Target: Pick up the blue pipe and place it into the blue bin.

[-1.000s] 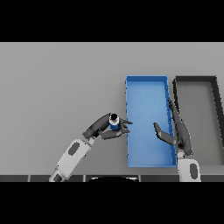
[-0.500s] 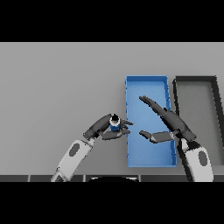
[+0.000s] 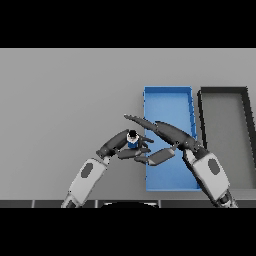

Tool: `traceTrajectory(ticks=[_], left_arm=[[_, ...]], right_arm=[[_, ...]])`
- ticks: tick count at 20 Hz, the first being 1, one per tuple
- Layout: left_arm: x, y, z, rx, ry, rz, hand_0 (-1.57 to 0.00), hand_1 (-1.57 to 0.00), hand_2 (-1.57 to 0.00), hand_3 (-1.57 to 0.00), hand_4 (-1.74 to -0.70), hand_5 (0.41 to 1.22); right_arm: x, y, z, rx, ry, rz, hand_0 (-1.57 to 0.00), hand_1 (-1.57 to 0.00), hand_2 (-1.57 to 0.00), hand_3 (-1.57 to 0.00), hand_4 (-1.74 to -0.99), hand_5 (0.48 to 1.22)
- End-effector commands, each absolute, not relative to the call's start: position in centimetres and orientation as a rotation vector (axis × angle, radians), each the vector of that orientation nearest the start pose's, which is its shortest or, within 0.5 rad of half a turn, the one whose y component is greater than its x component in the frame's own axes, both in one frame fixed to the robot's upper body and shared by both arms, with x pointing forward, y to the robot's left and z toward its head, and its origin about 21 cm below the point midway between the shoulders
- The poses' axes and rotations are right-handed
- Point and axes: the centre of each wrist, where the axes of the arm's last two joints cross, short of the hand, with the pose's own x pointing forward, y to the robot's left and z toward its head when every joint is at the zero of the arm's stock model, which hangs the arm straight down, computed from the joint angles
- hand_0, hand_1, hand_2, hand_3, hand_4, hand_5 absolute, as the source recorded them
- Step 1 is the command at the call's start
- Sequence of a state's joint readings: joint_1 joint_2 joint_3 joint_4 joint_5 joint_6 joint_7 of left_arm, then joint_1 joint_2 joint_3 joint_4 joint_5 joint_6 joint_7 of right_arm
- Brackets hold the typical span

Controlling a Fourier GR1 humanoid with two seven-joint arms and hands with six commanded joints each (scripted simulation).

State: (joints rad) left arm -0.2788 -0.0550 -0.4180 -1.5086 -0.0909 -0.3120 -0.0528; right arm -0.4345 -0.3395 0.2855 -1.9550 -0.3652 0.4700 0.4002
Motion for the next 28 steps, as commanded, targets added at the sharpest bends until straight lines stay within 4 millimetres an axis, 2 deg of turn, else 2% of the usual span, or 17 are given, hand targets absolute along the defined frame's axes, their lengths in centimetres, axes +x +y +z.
traceTrajectory(ticks=[1, 4, 5, 6, 9, 10, 11, 14, 17, 19, 22, 25, 28], left_arm=[[27.4, 8.4, 4.6, -0.601, -1.708, -0.775, -1.57, -1.57, -1.57, -1.57, -1.46, 1.221], [27.6, 8.3, 5.3, -0.606, -1.696, -0.766, -1.57, -1.57, -1.57, -1.57, -1.47, 1.221], [27.5, 8.6, 4.6, -0.589, -1.687, -0.773, -1.57, -1.57, -1.57, -1.57, -1.47, 1.221], [27.7, 8.9, 4.8, -0.570, -1.694, -0.774, -1.57, -1.57, -1.57, -1.57, -1.47, 1.221], [27.7, 8.8, 5.0, -0.560, -1.695, -0.780, -1.57, -1.57, -1.57, -1.57, -1.47, 1.221], [27.8, 8.9, 4.6, -0.550, -1.674, -0.785, -1.57, -1.57, -1.57, -1.57, -1.46, 1.221], [27.9, 9.2, 4.7, -0.565, -1.688, -0.775, -1.57, -1.57, -1.57, -1.57, -1.52, 1.221], [27.8, 9.1, 4.9, -0.540, -1.651, -0.797, -1.57, -1.57, -1.57, -1.57, -1.62, 1.221], [27.6, 8.9, 4.8, -0.580, -1.636, -0.763, -1.57, -1.57, -1.57, -1.52, -1.68, 1.221], [27.6, 8.7, 4.4, -0.622, -1.631, -0.745, -1.57, -1.57, -1.57, -1.50, -1.70, 1.221], [27.9, 8.8, 4.9, -0.631, -1.633, -0.752, -1.57, -1.57, -1.57, -1.44, -1.72, 1.221], [27.7, 8.6, 5.1, -0.631, -1.651, -0.744, -1.57, -1.57, -1.57, -1.43, -1.73, 1.221], [27.8, 9.4, 5.1, -0.611, -1.666, -0.759, -1.57, -1.57, -1.57, -1.42, -1.73, 1.221]], right_arm=[[26.7, -16.2, 19.3, 0.525, -1.691, 1.089, 0.00, 0.00, -0.05, 0.00, -1.242, 0.551], [27.5, -14.8, 20.3, 0.514, -1.677, 1.144, -0.01, -0.02, -0.07, 0.00, -1.209, 0.534], [27.7, -14.2, 19.9, 0.516, -1.651, 1.159, -0.02, -0.03, -0.08, 0.00, -1.196, 0.526], [28.1, -14.1, 19.9, 0.510, -1.638, 1.170, -0.02, -0.03, -0.08, 0.00, -1.186, 0.521], [28.7, -12.8, 20.0, 0.533, -1.625, 1.208, -0.07, -0.11, -0.17, -0.04, -1.204, 0.497], [29.2, -12.4, 20.2, 0.524, -1.621, 1.226, -0.17, -0.22, -0.26, -0.13, -1.233, 0.487], [29.2, -11.9, 20.1, 0.548, -1.616, 1.236, -0.32, -0.36, -0.38, -0.24, -1.278, 0.485], [29.0, -11.3, 20.2, 0.579, -1.627, 1.238, -0.88, -0.88, -0.91, -0.76, -1.467, 0.518], [29.1, -11.0, 19.7, 0.636, -1.633, 1.204, -1.22, -1.22, -1.23, -1.02, -1.581, 0.650], [29.4, -10.7, 19.1, 0.680, -1.643, 1.186, -1.34, -1.34, -1.35, -1.19, -1.628, 0.856], [29.0, -10.7, 19.0, 0.698, -1.710, 1.188, -1.45, -1.45, -1.46, -1.36, -1.680, 1.034], [28.8, -10.5, 19.1, 0.726, -1.745, 1.189, -1.51, -1.51, -1.51, -1.46, -1.710, 1.125], [28.4, -10.2, 19.0, 0.721, -1.740, 1.143, -1.54, -1.54, -1.54, -1.52, -1.725, 1.172]])
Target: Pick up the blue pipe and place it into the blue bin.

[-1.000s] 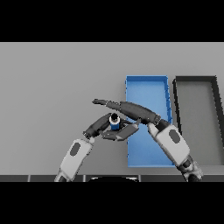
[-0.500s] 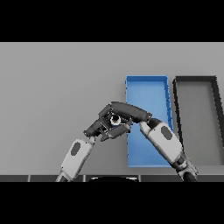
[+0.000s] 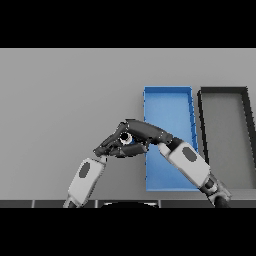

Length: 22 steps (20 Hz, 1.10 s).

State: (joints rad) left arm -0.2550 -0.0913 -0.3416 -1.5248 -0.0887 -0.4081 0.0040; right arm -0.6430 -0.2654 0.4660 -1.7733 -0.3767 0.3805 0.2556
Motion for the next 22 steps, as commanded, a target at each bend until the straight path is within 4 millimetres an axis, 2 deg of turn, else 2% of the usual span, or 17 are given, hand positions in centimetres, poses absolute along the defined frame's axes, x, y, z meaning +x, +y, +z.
traceTrajectory(ticks=[1, 2, 3, 5, 7, 9, 12, 15, 19, 22], left_arm=[[27.6, 9.1, 5.2, -0.597, -1.677, -0.754, -1.57, -1.57, -1.57, -1.42, -1.73, 1.221], [27.9, 9.1, 5.2, -0.561, -1.711, -0.757, -1.57, -1.57, -1.57, -1.45, -1.72, 1.221], [28.0, 9.4, 5.1, -0.535, -1.719, -0.760, -1.46, -1.34, -1.29, -1.17, -1.60, 1.221], [28.1, 10.0, 5.1, -0.554, -1.703, -0.821, -0.94, -0.86, -0.83, -0.75, -1.37, 1.221], [28.1, 9.8, 5.3, -0.559, -1.692, -0.891, -0.60, -0.55, -0.53, -0.48, -1.21, 1.221], [28.1, 9.9, 5.4, -0.524, -1.676, -0.911, -0.38, -0.35, -0.34, -0.30, -1.08, 1.029], [28.0, 10.1, 5.1, -0.502, -1.625, -0.888, -0.20, -0.18, -0.17, -0.16, -1.00, 0.770], [27.8, 10.1, 5.2, -0.504, -1.594, -0.850, -0.10, -0.09, -0.09, -0.08, -0.97, 0.603], [27.7, 10.1, 4.7, -0.460, -1.591, -0.861, -0.04, -0.04, -0.04, -0.03, -0.94, 0.495], [28.0, 10.0, 4.5, -0.452, -1.577, -0.868, -0.02, -0.02, -0.02, -0.02, -0.92, 0.474]], right_arm=[[28.3, -10.1, 18.9, 0.714, -1.754, 1.130, -1.55, -1.55, -1.55, -1.53, -1.728, 1.182], [28.4, -9.9, 18.9, 0.705, -1.767, 1.133, -1.55, -1.55, -1.55, -1.54, -1.731, 1.190], [28.5, -9.9, 19.0, 0.685, -1.753, 1.138, -1.56, -1.56, -1.56, -1.54, -1.733, 1.196], [28.1, -9.8, 18.8, 0.679, -1.731, 1.133, -1.56, -1.56, -1.56, -1.55, -1.736, 1.205], [27.8, -10.0, 18.9, 0.676, -1.725, 1.127, -1.56, -1.56, -1.56, -1.56, -1.738, 1.211], [27.9, -9.9, 19.2, 0.659, -1.713, 1.130, -1.57, -1.57, -1.57, -1.56, -1.739, 1.214], [27.6, -9.7, 19.1, 0.627, -1.709, 1.144, -1.57, -1.57, -1.57, -1.57, -1.740, 1.218], [27.9, -9.9, 19.0, 0.639, -1.707, 1.125, -1.57, -1.57, -1.57, -1.57, -1.740, 1.219], [27.8, -9.9, 19.0, 0.723, -1.710, 1.054, -1.57, -1.57, -1.57, -1.57, -1.741, 1.220], [28.4, -10.1, 21.3, 0.787, -1.683, 0.982, -1.57, -1.57, -1.57, -1.57, -1.741, 1.221]])
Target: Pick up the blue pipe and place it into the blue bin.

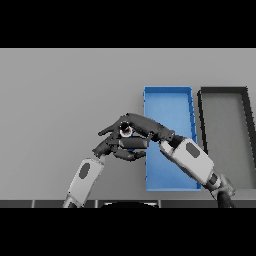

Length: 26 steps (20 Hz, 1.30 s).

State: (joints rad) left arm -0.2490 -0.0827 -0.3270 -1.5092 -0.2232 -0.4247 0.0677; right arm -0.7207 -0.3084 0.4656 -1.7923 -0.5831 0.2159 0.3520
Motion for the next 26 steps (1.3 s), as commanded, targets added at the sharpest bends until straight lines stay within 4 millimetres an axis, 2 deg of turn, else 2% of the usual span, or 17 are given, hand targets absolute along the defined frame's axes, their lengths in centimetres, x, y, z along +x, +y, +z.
traceTrajectory(ticks=[1, 4, 5, 7, 11, 14, 16, 20, 23, 26], left_arm=[[27.7, 10.1, 4.5, -0.464, -1.577, -0.868, -0.02, -0.01, -0.01, -0.01, -0.91, 0.470], [27.7, 9.9, 4.8, -0.462, -1.573, -0.868, -0.01, -0.01, -0.01, -0.01, -0.91, 0.450], [27.9, 10.1, 4.7, -0.451, -1.561, -0.871, -0.01, -0.01, -0.01, 0.00, -0.91, 0.445], [27.8, 10.2, 4.8, -0.457, -1.556, -0.870, 0.00, 0.00, 0.00, 0.00, -0.91, 0.437], [27.9, 10.6, 4.8, -0.433, -1.537, -0.874, 0.00, 0.00, 0.00, 0.00, -0.90, 0.430], [27.9, 10.3, 4.8, -0.446, -1.545, -0.879, 0.00, 0.00, 0.00, 0.00, -0.89, 0.421], [27.7, 10.5, 4.6, -0.437, -1.552, -0.880, 0.00, 0.00, 0.00, 0.00, -0.89, 0.412], [27.6, 10.5, 4.9, -0.414, -1.557, -0.894, 0.00, 0.00, 0.00, 0.00, -0.87, 0.415], [27.8, 10.9, 5.0, -0.419, -1.570, -0.889, 0.00, 0.00, 0.00, 0.00, -0.87, 0.419], [27.6, 10.7, 4.7, -0.431, -1.548, -0.883, 0.00, 0.00, 0.00, 0.00, -0.87, 0.422]], right_arm=[[28.3, -9.9, 22.1, 0.813, -1.668, 0.960, -1.57, -1.57, -1.57, -1.57, -1.741, 1.221], [28.9, -10.6, 25.8, 0.864, -1.688, 0.931, -1.57, -1.57, -1.57, -1.57, -1.741, 1.221], [29.1, -10.7, 27.6, 0.890, -1.707, 0.933, -1.57, -1.57, -1.57, -1.57, -1.741, 1.221], [30.3, -11.2, 30.2, 0.920, -1.759, 0.908, -1.57, -1.57, -1.57, -1.57, -1.741, 1.221], [32.4, -13.4, 34.3, 0.716, -1.924, 0.749, -1.57, -1.57, -1.57, -1.57, -1.741, 1.221], [34.8, -15.8, 35.4, 0.591, -1.919, 0.641, -1.57, -1.57, -1.57, -1.57, -1.741, 1.221], [36.2, -17.9, 35.1, 0.496, -1.916, 0.594, -1.57, -1.57, -1.57, -1.57, -1.741, 1.221], [38.0, -21.8, 31.5, 0.369, -1.819, 0.479, -1.57, -1.57, -1.57, -1.57, -1.741, 1.221], [37.9, -24.3, 28.4, 0.310, -1.735, 0.416, -1.57, -1.57, -1.57, -1.57, -1.741, 1.221], [36.9, -25.5, 25.2, 0.252, -1.645, 0.383, -1.57, -1.57, -1.57, -1.57, -1.741, 1.221]])
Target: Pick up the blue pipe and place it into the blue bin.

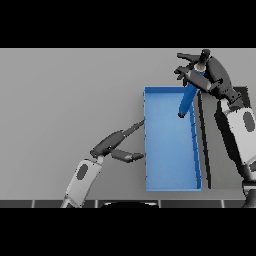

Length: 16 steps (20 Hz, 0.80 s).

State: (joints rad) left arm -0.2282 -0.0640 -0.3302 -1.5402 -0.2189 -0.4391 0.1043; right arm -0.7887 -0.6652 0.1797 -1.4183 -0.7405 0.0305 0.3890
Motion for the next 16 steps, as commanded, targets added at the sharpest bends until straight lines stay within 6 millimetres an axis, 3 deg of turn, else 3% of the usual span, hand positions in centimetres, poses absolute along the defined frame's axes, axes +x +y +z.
traceTrajectory(ticks=[1, 5, 9, 10, 14, 15, 16], left_arm=[[27.6, 10.8, 4.7, -0.432, -1.552, -0.874, 0.00, 0.00, 0.00, 0.00, -0.88, 0.422], [27.5, 10.6, 4.7, -0.428, -1.546, -0.877, 0.00, 0.00, 0.00, 0.00, -0.88, 0.428], [27.3, 10.8, 4.4, -0.431, -1.546, -0.880, 0.00, 0.00, 0.00, 0.00, -0.89, 0.422], [27.1, 11.0, 4.4, -0.432, -1.546, -0.880, 0.00, 0.00, 0.00, 0.00, -0.89, 0.420], [27.0, 11.0, 4.3, -0.427, -1.546, -0.882, 0.00, 0.00, 0.00, 0.00, -0.88, 0.421], [27.0, 11.0, 4.4, -0.429, -1.555, -0.884, 0.00, 0.00, 0.00, 0.00, -0.88, 0.421], [26.7, 10.6, 4.1, -0.434, -1.550, -0.887, 0.00, 0.00, 0.00, 0.00, -0.88, 0.422]], right_arm=[[36.3, -26.1, 24.2, 0.231, -1.598, 0.360, -1.57, -1.57, -1.57, -1.57, -1.741, 1.221], [34.4, -26.9, 21.1, 0.151, -1.461, 0.282, -1.57, -1.57, -1.57, -1.57, -1.741, 1.221], [33.0, -26.5, 18.1, 0.036, -1.319, 0.212, -1.57, -1.57, -1.57, -1.52, -1.741, 1.221], [32.8, -26.7, 18.0, 0.005, -1.285, 0.206, -1.57, -1.57, -1.57, -1.26, -1.741, 1.221], [32.8, -26.6, 15.0, -0.121, -1.148, 0.209, -1.57, -1.55, -1.57, -0.85, -1.741, 1.221], [32.8, -26.7, 14.5, -0.139, -1.107, 0.210, -1.46, -1.34, -1.34, -0.79, -1.678, 1.221], [33.0, -26.5, 14.0, -0.162, -1.063, 0.213, -1.17, -1.07, -1.07, -0.63, -1.592, 1.221]])
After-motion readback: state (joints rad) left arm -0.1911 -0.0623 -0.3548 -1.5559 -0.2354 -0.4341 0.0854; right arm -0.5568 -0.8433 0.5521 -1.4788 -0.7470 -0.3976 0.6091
